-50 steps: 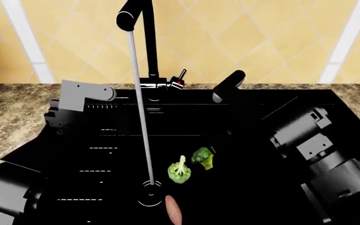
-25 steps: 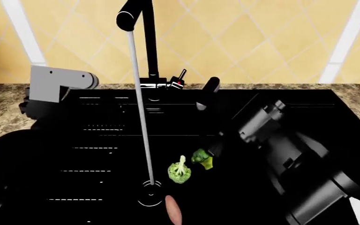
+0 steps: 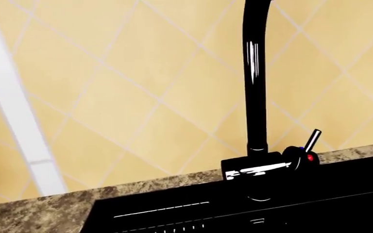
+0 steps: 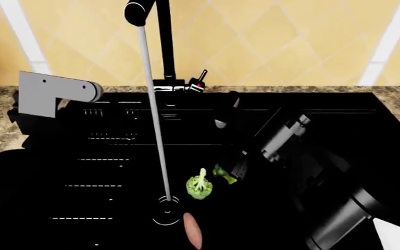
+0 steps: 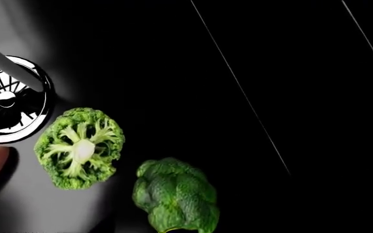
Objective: Pick the sweet potatos and broccolis from the sink and place them in one bowl. Place the broccoli in the other bowl. Then turn off the sink faucet.
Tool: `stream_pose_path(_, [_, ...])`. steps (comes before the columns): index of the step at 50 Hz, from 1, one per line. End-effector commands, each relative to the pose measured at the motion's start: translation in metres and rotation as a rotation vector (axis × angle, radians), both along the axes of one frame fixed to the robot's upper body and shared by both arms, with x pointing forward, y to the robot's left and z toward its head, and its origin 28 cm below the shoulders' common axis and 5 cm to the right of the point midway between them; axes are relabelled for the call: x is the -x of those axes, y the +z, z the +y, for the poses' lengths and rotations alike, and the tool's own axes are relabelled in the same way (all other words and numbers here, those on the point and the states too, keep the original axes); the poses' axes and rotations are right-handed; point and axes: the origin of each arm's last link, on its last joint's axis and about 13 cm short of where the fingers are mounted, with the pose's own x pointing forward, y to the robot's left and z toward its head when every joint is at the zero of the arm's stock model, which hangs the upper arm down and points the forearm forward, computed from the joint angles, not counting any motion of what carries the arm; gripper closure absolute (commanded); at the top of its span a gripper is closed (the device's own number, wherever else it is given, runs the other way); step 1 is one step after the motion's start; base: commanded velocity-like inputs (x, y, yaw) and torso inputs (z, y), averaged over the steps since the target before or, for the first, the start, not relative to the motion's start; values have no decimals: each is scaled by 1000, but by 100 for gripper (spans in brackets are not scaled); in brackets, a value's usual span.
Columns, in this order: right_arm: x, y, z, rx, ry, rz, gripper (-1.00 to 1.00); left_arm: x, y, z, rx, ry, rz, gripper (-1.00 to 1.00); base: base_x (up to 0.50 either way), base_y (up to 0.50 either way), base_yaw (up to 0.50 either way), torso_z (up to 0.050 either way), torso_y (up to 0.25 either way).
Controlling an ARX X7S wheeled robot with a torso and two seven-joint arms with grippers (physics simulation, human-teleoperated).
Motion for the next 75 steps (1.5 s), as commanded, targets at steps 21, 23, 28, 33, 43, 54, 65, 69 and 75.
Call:
stream_pose_path(21, [4, -14, 2, 42, 12, 39, -100, 3, -2, 2, -10, -5, -12, -100, 0, 0, 0, 0, -92])
stream_pose_path(23, [3, -14, 3, 44, 12, 31, -100, 4, -2, 3, -12, -4, -14, -100, 0, 0, 0, 0, -94])
stream_pose_path(28, [3, -15, 3, 47, 16, 24, -100, 2, -5, 3, -14, -5, -7, -100, 0, 0, 0, 0, -92])
stream_pose_path(33, [4, -17, 4, 47, 16, 25, -100, 5, -2, 11, -12, -6, -10, -100, 0, 0, 0, 0, -92])
stream_pose_path(43, [2, -13, 5, 47, 22, -38, 100, 5, -3, 19, 0, 8, -12, -100, 0, 0, 0, 0, -46])
stream_pose_path(54, [3, -1, 6, 32, 31, -103, 100, 12, 0, 33, 6, 11, -7, -100, 0, 0, 1, 0, 0])
stream_pose_path(65, [22, 53, 14, -33, 54, -220, 100, 0, 2, -2, 7, 10, -6, -100, 0, 0, 0, 0, 0])
stream_pose_path(69, [26, 64, 11, -7, 33, -268, 100, -1, 0, 1, 16, 12, -8, -100, 0, 0, 0, 0, 0])
stream_pose_path(75, [31, 83, 5, -12, -22, -385, 100, 0, 0, 3, 27, 6, -13, -100, 0, 0, 0, 0, 0])
